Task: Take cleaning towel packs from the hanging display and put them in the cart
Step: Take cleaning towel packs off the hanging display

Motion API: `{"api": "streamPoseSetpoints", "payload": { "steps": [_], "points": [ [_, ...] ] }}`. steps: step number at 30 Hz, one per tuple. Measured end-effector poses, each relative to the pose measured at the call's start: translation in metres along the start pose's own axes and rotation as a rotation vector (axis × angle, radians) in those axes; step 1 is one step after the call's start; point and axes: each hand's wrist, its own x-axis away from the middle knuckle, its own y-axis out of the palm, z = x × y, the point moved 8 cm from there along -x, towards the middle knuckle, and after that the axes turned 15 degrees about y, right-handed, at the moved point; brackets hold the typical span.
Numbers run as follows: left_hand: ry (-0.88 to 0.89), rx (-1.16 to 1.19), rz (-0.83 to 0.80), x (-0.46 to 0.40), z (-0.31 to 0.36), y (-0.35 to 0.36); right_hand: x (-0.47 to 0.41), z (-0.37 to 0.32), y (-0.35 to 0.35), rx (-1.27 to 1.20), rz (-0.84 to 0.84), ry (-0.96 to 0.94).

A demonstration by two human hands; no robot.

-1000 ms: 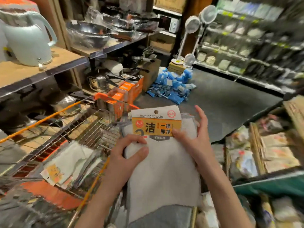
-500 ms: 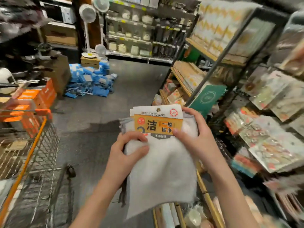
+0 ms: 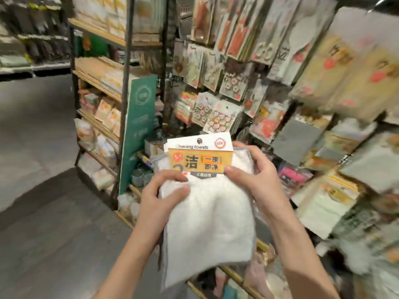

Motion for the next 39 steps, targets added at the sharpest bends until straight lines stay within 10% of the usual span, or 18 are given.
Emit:
{"api": "streamPoseSetpoints", "payload": {
  "steps": [11,24,39],
  "points": [
    [-0.075,0.126,-0.328,0.041,-0.008,0.198,0.082,0.026,-0.199,0.184,0.542,-0.064],
    [-0.006,0.275,-0.52,0.08,0.006,0.42,0.113,0.06,-0.422,-0.044,0.638,0.063],
    [0.051,0.203,-0.543,0.02,-0.022,0.495,0.054,0.065,-0.498,-0.152,0.577,0.073]
  ]
}}
